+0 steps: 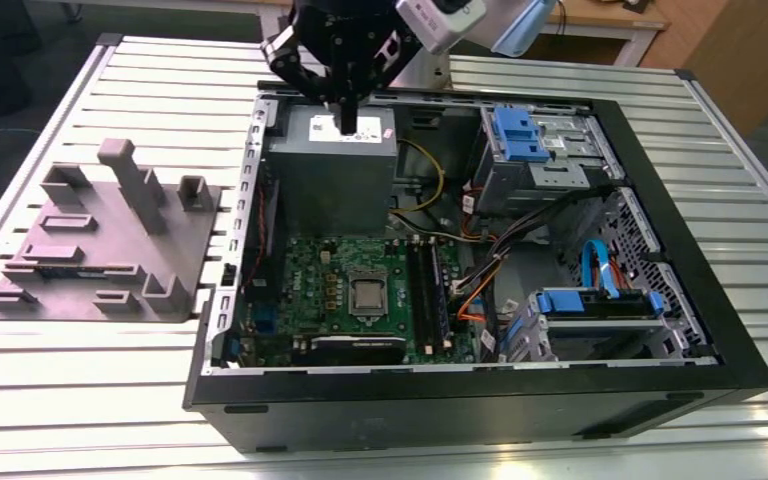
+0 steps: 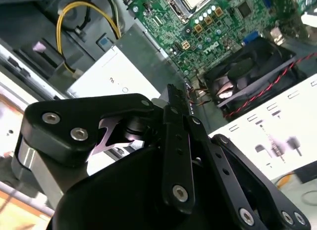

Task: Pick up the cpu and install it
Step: 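Close the cpu cover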

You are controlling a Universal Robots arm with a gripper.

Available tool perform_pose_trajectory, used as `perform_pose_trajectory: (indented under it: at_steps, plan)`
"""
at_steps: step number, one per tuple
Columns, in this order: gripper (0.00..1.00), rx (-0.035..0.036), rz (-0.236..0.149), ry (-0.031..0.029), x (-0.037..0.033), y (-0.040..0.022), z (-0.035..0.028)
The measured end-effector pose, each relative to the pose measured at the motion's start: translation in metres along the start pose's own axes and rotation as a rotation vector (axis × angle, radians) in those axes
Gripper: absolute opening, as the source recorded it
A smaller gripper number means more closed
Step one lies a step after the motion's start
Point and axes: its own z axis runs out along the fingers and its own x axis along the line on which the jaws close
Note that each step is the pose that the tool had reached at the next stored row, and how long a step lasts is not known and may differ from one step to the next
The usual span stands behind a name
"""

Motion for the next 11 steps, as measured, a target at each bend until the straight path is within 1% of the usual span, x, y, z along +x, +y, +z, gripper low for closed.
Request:
perform_pose_trajectory:
  at_steps: [4, 6, 8, 11]
  plan:
    - [0.1, -0.0018, -0.072, 0.0031, 0.0, -0.0001, 0.0014]
    - [0.1, -0.0025, -0.1, 0.0043, 0.0001, -0.0001, 0.0021]
    - [0.1, -0.0027, -0.113, 0.0049, 0.0003, -0.0009, 0.0029]
    - [0.1, -0.0029, -0.114, 0.0048, 0.0022, -0.0056, 0.0032]
